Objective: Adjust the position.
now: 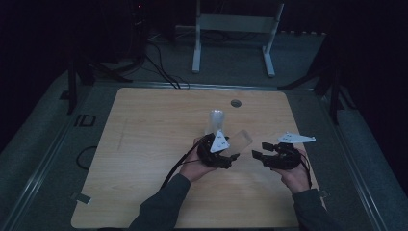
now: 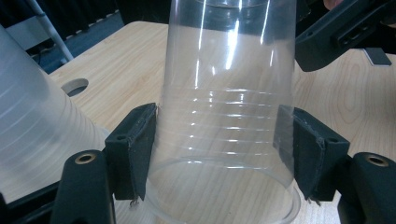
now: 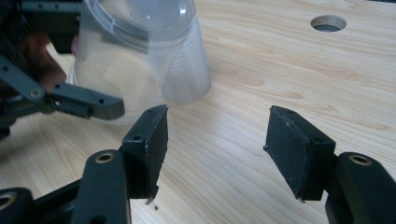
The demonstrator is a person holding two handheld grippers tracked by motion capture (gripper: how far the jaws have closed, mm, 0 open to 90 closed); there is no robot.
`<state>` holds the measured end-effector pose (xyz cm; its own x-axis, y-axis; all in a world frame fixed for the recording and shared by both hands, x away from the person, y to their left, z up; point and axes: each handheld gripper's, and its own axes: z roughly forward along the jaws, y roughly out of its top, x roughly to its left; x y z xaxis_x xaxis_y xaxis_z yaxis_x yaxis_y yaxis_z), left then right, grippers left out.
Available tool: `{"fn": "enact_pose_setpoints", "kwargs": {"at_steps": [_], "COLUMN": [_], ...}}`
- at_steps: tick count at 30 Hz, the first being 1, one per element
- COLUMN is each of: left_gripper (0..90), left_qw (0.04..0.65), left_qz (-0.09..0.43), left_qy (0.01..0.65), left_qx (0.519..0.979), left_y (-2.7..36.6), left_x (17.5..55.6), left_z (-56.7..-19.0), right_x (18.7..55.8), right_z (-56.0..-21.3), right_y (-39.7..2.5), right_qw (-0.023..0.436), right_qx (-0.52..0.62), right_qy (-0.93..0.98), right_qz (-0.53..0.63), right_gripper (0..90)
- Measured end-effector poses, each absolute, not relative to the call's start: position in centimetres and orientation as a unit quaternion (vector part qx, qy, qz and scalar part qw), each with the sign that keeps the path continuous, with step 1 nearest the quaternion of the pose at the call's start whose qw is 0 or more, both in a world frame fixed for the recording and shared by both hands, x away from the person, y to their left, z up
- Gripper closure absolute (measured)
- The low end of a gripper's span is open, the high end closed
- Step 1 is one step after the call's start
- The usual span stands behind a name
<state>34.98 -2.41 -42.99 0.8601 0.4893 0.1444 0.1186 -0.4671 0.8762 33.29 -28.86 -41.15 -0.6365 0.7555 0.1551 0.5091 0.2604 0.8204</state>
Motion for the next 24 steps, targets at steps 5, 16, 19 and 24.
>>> {"fn": "enact_pose_setpoints", "kwargs": {"at_steps": [5, 16, 19, 24], "left_gripper": [31.2, 31.2, 31.2, 31.2], "left_qw": [0.477, 0.463, 0.459, 0.448], "left_qz": [0.19, 0.182, 0.181, 0.179], "left_qy": [0.178, 0.167, 0.163, 0.154], "left_qx": [0.84, 0.851, 0.855, 0.862], "left_y": [-2.3, -2.2, -2.1, -2.2], "left_x": [35.1, 35.2, 35.2, 35.3], "left_z": [-43.0, -42.9, -42.9, -42.9], "right_x": [33.3, 33.2, 33.2, 33.5], "right_z": [-40.9, -40.1, -39.7, -39.5], "right_y": [-28.6, -28.5, -28.5, -28.5], "right_qw": [0.14, 0.149, 0.153, 0.154], "right_qx": [0.389, 0.375, 0.369, 0.363], "right_qy": [0.798, 0.813, 0.82, 0.829], "right_qz": [0.438, 0.42, 0.41, 0.396], "right_gripper": [38.6, 38.6, 38.6, 38.6]}}
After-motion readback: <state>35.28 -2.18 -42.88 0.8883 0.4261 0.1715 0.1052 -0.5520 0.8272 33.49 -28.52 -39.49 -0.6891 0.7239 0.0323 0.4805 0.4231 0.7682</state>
